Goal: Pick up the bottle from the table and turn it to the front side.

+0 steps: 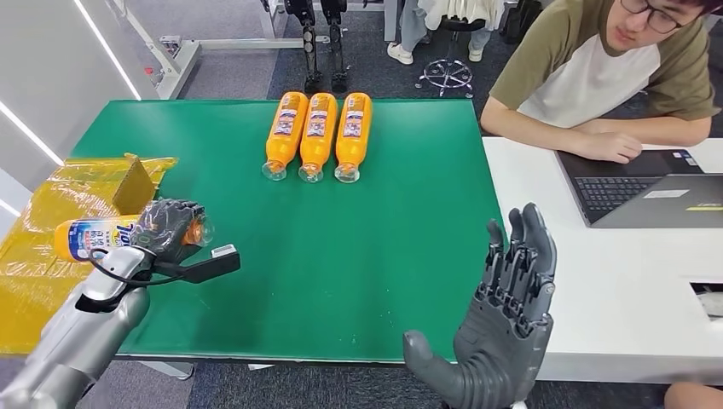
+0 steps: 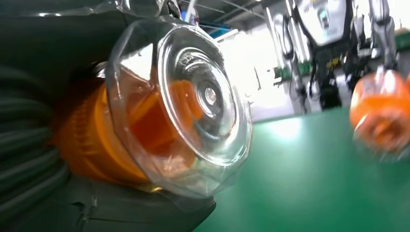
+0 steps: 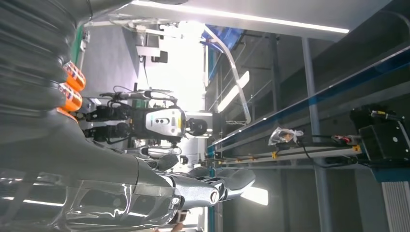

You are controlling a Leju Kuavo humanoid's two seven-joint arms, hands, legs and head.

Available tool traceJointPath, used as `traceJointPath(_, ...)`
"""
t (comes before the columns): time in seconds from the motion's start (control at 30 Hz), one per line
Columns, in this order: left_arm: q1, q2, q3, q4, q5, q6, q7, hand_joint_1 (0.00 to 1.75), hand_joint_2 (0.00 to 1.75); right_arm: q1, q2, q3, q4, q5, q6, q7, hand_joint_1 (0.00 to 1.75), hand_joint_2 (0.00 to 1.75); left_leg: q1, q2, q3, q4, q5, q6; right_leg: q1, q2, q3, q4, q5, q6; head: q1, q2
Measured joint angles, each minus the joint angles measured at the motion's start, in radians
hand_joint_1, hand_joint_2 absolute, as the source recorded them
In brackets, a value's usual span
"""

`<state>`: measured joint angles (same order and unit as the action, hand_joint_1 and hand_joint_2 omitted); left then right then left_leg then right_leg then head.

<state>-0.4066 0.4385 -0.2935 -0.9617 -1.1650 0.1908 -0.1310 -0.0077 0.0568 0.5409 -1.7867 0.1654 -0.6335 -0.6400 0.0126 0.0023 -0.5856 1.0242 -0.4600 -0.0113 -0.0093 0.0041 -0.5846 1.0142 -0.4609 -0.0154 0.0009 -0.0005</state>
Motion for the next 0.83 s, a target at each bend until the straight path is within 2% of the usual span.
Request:
traceJointPath(0.2,-0.109,0.011,-0.063,0.197,-0.050,-0.061,-0.048,1.75,1.75,-0.002,-0.002,0.000,0.000,-0.016,0.018,0.001,0.00,1.75,0.000,0.000,0.000,0.000,0.000,0.000,0.000,0.000,0.000,0.000,0.000,0.000,0.000,0.000)
traceJointPath(0.4,-0.204,0.010,-0.123,0.347,-0.069,-0.138,-0.130,1.74,1.75,-0.004,-0.002,0.000,0.000,-0.021,0.023,0.008,0.00,1.75,0.000,0.000,-0.001,0.000,0.000,-0.001,0.000,0.000,0.000,0.000,0.000,0.000,0.000,0.000)
traceJointPath(0.57,-0.257,0.006,-0.163,0.427,-0.055,-0.210,-0.216,1.56,1.75,-0.008,-0.001,0.001,0.000,-0.027,0.027,0.012,0.00,1.75,0.000,-0.001,-0.001,0.000,0.000,-0.001,0.000,0.000,0.000,0.000,0.000,0.000,0.000,0.000)
traceJointPath(0.7,-0.296,-0.006,-0.179,0.473,-0.022,-0.276,-0.259,1.68,1.75,-0.012,0.000,0.002,0.000,-0.027,0.026,0.017,0.00,1.75,0.000,-0.001,-0.001,0.000,0.001,-0.001,0.000,0.000,0.000,0.000,0.001,-0.001,0.000,0.000)
traceJointPath(0.83,-0.315,-0.017,-0.190,0.502,0.006,-0.307,-0.265,1.47,1.75,-0.014,0.004,0.002,-0.004,-0.016,0.024,0.024,0.00,1.75,0.000,0.000,-0.001,0.000,0.001,-0.001,0.000,0.000,0.000,0.000,0.001,-0.001,0.000,0.000)
